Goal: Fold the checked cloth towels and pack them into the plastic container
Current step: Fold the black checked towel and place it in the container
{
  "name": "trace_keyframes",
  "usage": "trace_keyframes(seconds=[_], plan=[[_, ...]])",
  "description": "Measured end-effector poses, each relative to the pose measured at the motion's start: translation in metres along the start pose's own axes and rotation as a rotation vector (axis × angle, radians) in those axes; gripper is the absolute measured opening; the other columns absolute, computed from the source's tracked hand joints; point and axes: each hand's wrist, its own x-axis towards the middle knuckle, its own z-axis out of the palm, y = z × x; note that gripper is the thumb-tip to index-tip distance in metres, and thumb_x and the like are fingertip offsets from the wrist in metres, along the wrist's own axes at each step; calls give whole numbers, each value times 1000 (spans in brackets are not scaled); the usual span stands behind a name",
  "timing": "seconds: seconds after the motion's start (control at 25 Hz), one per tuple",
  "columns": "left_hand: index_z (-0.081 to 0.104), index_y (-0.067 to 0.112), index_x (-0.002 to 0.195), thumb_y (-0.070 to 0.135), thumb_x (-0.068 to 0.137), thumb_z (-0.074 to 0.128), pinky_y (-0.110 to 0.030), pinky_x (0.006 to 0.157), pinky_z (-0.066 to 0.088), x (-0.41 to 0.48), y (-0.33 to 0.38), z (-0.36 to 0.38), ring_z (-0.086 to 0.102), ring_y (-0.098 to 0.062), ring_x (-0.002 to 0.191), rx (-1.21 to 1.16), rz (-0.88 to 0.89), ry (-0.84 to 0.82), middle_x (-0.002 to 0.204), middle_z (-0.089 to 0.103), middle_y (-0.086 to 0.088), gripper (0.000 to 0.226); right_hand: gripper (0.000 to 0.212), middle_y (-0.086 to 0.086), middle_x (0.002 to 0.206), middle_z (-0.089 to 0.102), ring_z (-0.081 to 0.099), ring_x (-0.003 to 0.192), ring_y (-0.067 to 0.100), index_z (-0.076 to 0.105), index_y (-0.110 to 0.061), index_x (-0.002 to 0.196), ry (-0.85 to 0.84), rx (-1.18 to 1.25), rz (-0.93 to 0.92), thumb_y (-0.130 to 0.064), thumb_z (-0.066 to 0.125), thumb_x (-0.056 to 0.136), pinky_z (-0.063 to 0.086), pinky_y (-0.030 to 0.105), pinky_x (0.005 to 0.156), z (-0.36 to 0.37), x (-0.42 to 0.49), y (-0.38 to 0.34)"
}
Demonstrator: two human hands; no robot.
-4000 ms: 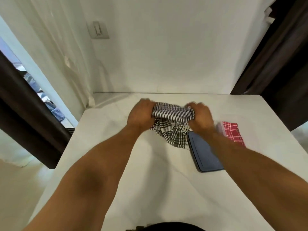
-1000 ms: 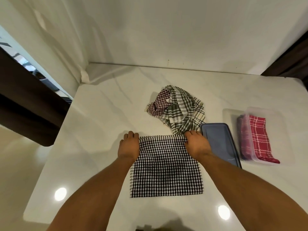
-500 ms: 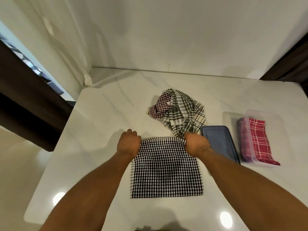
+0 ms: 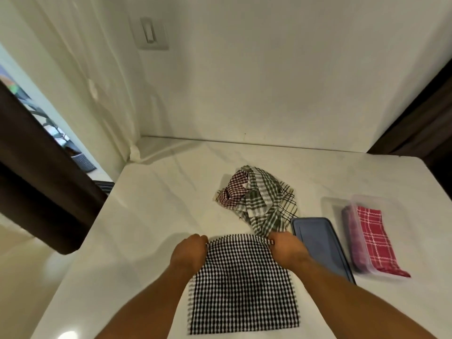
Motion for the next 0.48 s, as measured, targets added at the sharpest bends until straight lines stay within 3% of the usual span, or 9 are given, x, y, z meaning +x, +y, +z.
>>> trace_keyframes(seconds=[0.12,0.28,0.4,0.48], plan=[[62,17,110,23,99,37,-34,80,46,1,-3,-6,61,-25,99,-29,-40,45,107,63,-6,28,24,4,105,69,66,92,26,64,-23,108,56,52,33,-16,44,95,54,36,77,-6,-2,1],[62,13,108,16,94,42,-35,81,49,7,-8,-22,63,-27,99,-36,-38,-14,109,66,-10,24,23,8,101,72,67,86,26,70,-16,101,1,114,-1,-9,49,92,55,33,72,-24,1,2],[62,13,109,13,95,38,-34,81,50,11,-6,-42,64,-27,95,-154,-89,133,107,66,-10,27,24,8,98,72,66,79,24,70,-15,99,130,228,6,-8,48,94,51,30,67,-46,6,-7],[59,14,112,13,95,38,-36,81,51,12,-1,-57,63,-27,94,-225,-87,277,107,66,-8,27,25,9,103,72,66,85,27,70,-15,103,212,216,-9,-9,49,94,54,33,74,-60,8,-15]])
